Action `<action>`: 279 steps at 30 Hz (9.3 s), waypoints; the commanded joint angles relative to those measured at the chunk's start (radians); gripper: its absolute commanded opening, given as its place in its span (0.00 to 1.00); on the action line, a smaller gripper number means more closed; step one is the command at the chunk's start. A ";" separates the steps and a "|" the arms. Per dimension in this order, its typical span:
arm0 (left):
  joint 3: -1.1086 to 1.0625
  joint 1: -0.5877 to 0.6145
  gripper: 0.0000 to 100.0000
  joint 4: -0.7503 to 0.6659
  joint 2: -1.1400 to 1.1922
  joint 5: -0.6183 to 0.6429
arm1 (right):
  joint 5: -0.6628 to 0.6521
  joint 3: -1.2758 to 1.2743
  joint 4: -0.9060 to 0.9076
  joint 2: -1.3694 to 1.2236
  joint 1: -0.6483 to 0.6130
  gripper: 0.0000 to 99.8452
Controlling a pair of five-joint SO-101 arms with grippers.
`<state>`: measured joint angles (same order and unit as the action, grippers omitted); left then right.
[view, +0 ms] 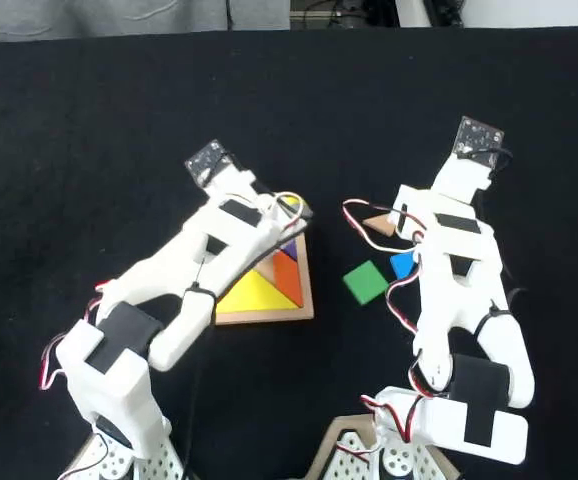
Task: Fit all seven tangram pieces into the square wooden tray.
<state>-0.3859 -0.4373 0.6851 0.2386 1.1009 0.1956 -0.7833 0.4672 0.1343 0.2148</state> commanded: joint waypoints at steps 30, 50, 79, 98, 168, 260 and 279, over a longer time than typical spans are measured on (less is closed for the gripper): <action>0.054 -0.048 0.32 0.149 -0.031 -0.002 | 0.005 0.035 -0.012 0.045 -0.017 0.01; 0.028 -0.088 0.32 0.207 -0.130 -0.005 | 0.005 0.035 -0.012 0.047 -0.017 0.01; -0.010 -0.087 0.32 0.157 -0.127 -0.006 | 0.005 0.035 -0.012 0.047 -0.017 0.01; -0.004 -0.065 0.32 0.163 -0.138 -0.006 | 0.005 0.035 -0.012 0.047 -0.017 0.01; -0.846 0.677 0.22 -0.258 -0.927 -0.847 | -1.850 1.073 1.065 -0.634 -0.080 0.31; -0.865 0.638 0.22 -0.284 -0.927 -0.848 | 0.430 0.727 0.968 -0.294 -0.736 0.01; -0.865 0.638 0.22 -0.284 -0.927 -0.848 | 0.396 0.315 0.512 -0.045 -0.715 0.01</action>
<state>-1.2559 0.2133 0.4166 -0.6697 0.2585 0.6053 -0.4733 0.9966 0.0391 -0.5079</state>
